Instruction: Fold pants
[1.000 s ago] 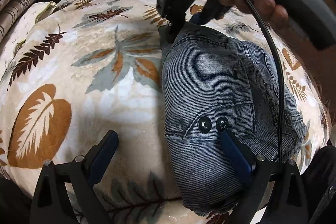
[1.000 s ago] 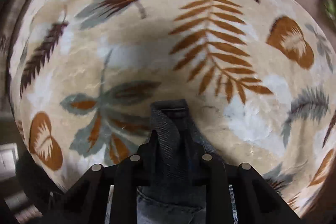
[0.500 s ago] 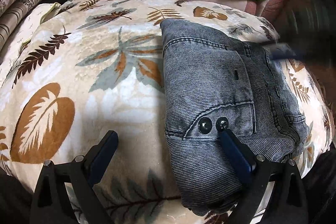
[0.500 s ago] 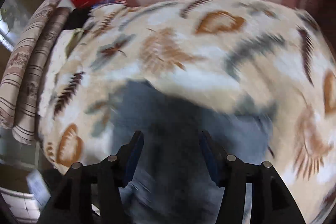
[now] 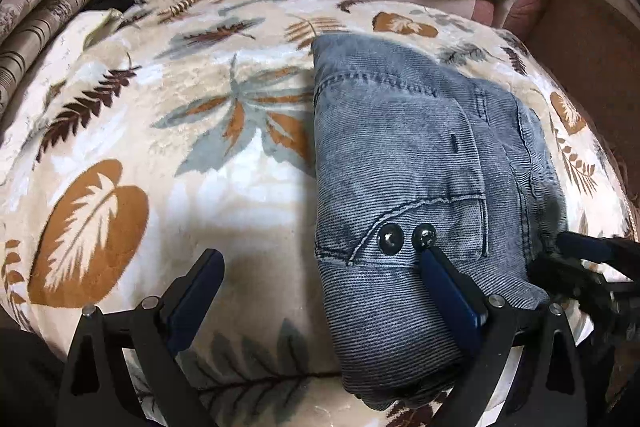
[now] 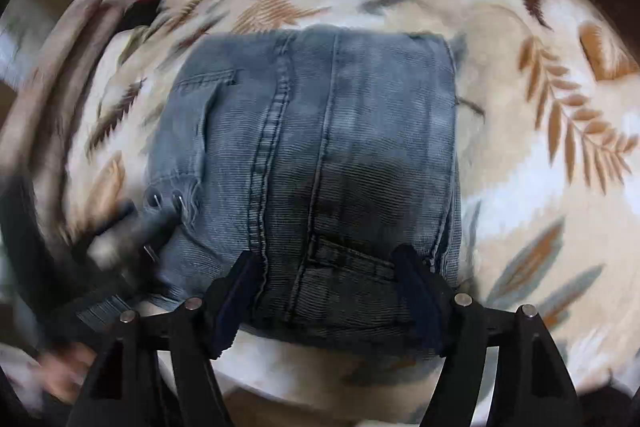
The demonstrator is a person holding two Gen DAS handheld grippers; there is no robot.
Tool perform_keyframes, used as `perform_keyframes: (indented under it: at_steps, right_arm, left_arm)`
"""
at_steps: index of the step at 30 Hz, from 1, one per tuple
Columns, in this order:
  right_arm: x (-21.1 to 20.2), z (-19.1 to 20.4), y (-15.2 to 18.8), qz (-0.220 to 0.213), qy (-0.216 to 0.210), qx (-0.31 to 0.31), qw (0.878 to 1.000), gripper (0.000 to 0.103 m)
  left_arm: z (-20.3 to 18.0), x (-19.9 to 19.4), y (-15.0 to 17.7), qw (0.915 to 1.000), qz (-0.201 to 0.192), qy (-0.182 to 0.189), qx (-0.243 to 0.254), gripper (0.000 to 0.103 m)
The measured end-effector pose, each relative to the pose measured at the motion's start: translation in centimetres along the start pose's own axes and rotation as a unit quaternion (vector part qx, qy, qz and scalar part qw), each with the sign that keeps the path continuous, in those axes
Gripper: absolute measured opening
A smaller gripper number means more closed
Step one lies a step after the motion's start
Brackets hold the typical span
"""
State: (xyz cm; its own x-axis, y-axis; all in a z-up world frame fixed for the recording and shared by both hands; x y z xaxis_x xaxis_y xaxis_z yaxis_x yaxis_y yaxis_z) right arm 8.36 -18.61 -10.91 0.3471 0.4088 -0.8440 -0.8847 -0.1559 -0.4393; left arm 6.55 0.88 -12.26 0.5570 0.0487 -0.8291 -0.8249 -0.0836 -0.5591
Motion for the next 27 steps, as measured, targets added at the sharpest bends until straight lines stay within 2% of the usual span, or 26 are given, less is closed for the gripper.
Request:
perform_keyframes:
  at_steps: [2, 4, 6, 7, 8, 9, 10, 12, 14, 16, 17, 18, 19, 20, 22, 25, 27]
  right_arm:
    - [-1.2, 1.2, 0.0, -0.002, 0.026, -0.009, 1.0, 0.074]
    - [-3.0, 2.0, -0.5, -0.029, 0.007, -0.001, 1.0, 0.074]
    - [-3.9, 2.4, -0.4, -0.049, 0.014, -0.014, 0.999, 0.075]
    - [-3.5, 2.2, -0.2, -0.045, 0.021, -0.016, 0.999, 0.079]
    - [-1.3, 1.4, 0.9, -0.001, 0.029, -0.018, 0.999, 0.08]
    - [-0.2, 1.1, 1.4, 0.021, 0.021, -0.02, 0.999, 0.083]
    - [-0.3, 1.3, 1.5, -0.004, 0.021, -0.034, 0.999, 0.083]
    - [-1.0, 2.0, 1.2, 0.0, 0.034, -0.035, 0.999, 0.083]
    - [-2.4, 2.2, 0.5, -0.026, 0.033, -0.021, 0.999, 0.083]
    - [-2.6, 2.4, 0.3, -0.038, 0.041, -0.035, 0.998, 0.083]
    - [-2.0, 2.3, 0.5, -0.03, 0.048, -0.038, 0.998, 0.084]
    - [-0.4, 1.6, 1.0, -0.001, 0.054, -0.038, 0.998, 0.088]
    - [0.3, 1.3, 1.4, 0.002, 0.044, -0.036, 0.998, 0.089]
    - [0.0, 1.4, 1.4, -0.009, 0.047, -0.038, 0.998, 0.089]
    - [-0.6, 1.9, 1.0, -0.003, 0.056, -0.039, 0.998, 0.089]
    - [-2.7, 2.5, 0.1, -0.04, 0.04, -0.029, 0.998, 0.089]
    - [-2.6, 2.3, -0.1, -0.04, 0.055, -0.034, 0.997, 0.089]
  left_arm:
    - [0.0, 0.0, 0.0, 1.0, 0.001, -0.001, 0.001, 0.099]
    - [0.1, 0.0, 0.0, 1.0, 0.002, 0.002, -0.001, 0.099]
    - [0.1, 0.0, 0.0, 1.0, 0.002, 0.002, -0.002, 0.099]
    - [0.1, 0.0, 0.0, 1.0, 0.002, 0.002, -0.002, 0.099]
    - [0.0, 0.1, 0.0, 1.0, 0.004, 0.002, 0.001, 0.099]
    - [0.0, 0.0, 0.1, 1.0, 0.0, -0.001, 0.002, 0.099]
    - [0.0, -0.1, 0.0, 1.0, -0.002, -0.002, 0.004, 0.099]
    - [0.1, 0.1, 0.0, 1.0, 0.001, 0.001, 0.0, 0.1]
    - [0.2, 0.1, 0.0, 1.0, 0.002, 0.003, -0.002, 0.1]
    - [0.2, 0.1, 0.0, 1.0, 0.002, 0.003, -0.002, 0.101]
    - [0.1, 0.2, 0.0, 1.0, 0.004, 0.003, -0.001, 0.101]
    - [0.0, 0.2, 0.0, 1.0, 0.002, 0.001, 0.001, 0.101]
    - [0.1, 0.1, 0.0, 1.0, -0.001, 0.0, 0.002, 0.101]
    - [0.1, 0.0, 0.0, 1.0, -0.001, 0.001, 0.002, 0.101]
    - [0.2, 0.2, -0.1, 1.0, 0.003, 0.004, -0.004, 0.101]
    - [0.1, 0.1, 0.0, 1.0, 0.001, 0.004, -0.002, 0.101]
    - [0.2, 0.1, 0.0, 1.0, 0.002, 0.005, -0.002, 0.101]
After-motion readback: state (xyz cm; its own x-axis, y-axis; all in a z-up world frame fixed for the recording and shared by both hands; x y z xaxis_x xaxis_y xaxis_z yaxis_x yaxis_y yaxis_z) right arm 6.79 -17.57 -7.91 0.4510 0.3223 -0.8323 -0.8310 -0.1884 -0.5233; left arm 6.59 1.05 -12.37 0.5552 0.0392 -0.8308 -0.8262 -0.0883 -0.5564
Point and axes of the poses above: each gripper's, at about its wrist camera, not at the fingertips, and x roughly the way its jaws point, z to its left, y to its underside, the point moved 4 cm from there along x, roughly the way its jaws point, and after that the axes turned 5 degrees about -y, right-handed, at the moved point
